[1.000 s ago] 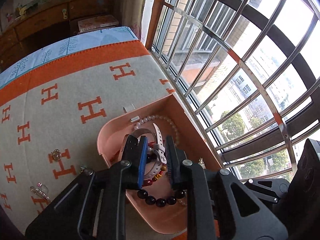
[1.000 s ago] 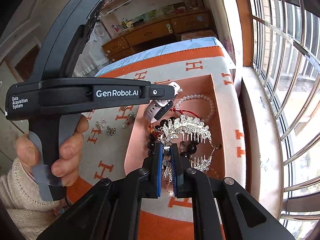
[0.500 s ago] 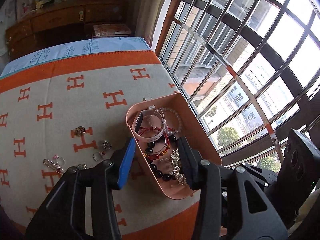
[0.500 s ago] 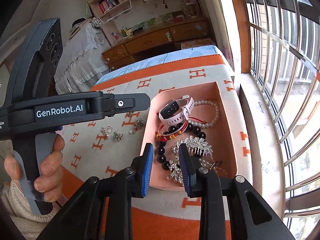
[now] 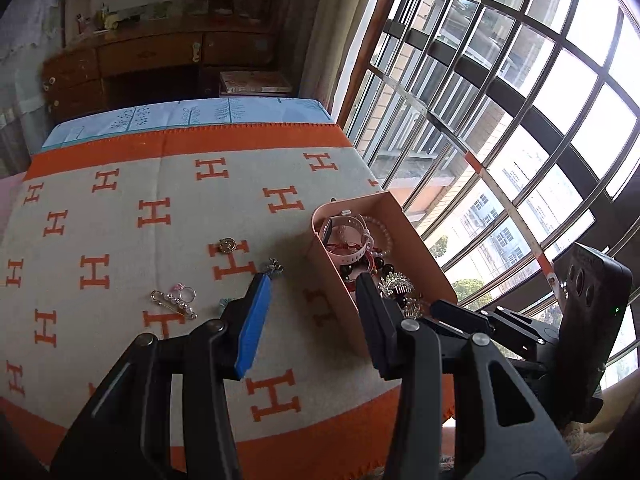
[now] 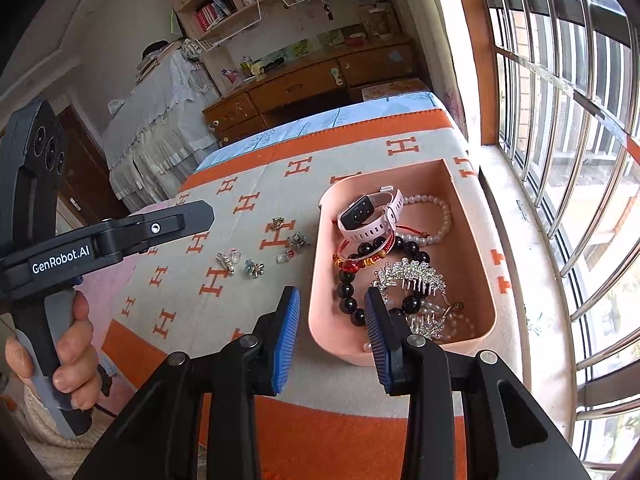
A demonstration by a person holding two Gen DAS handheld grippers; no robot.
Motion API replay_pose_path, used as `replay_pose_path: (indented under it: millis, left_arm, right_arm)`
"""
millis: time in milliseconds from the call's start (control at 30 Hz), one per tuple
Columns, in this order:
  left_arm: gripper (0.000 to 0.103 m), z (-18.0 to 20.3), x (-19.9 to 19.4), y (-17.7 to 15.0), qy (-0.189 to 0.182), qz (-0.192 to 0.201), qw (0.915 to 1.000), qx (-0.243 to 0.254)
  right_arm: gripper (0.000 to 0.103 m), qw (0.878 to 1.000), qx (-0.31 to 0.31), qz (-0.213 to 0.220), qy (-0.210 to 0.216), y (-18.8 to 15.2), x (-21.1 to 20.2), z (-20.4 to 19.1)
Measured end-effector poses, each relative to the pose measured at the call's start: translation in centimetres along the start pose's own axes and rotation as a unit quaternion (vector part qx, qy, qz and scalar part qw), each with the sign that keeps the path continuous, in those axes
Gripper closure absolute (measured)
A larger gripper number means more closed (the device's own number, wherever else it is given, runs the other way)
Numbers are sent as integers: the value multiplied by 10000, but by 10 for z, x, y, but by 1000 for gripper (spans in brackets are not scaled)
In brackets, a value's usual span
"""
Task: Organize jewelry
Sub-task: 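Withdraw both tools from the box toward the remaining brooches and rings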
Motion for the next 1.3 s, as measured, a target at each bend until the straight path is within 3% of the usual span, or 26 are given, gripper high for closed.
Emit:
replay_pose_path:
  millis: [700, 1300]
  left_arm:
    - [62, -77, -53, -17, 183, 526, 9979, -328]
    - [62, -144, -31, -36, 377, 311, 9964, -688]
  right_arm:
    - [69, 9955, -937, -151, -56, 13, 23, -98]
    - [69, 9896, -1306, -594, 117, 16, 71, -139]
Point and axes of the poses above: each gripper's, at about its wrist camera, not at the fingertips, and x roughly the way its jaws point, z to its right, y to its top, the point moved 9 cm from there along x, roughly the way its jaws point, and after that the axes turned 13 degrees about y, right-handed, at the moved point
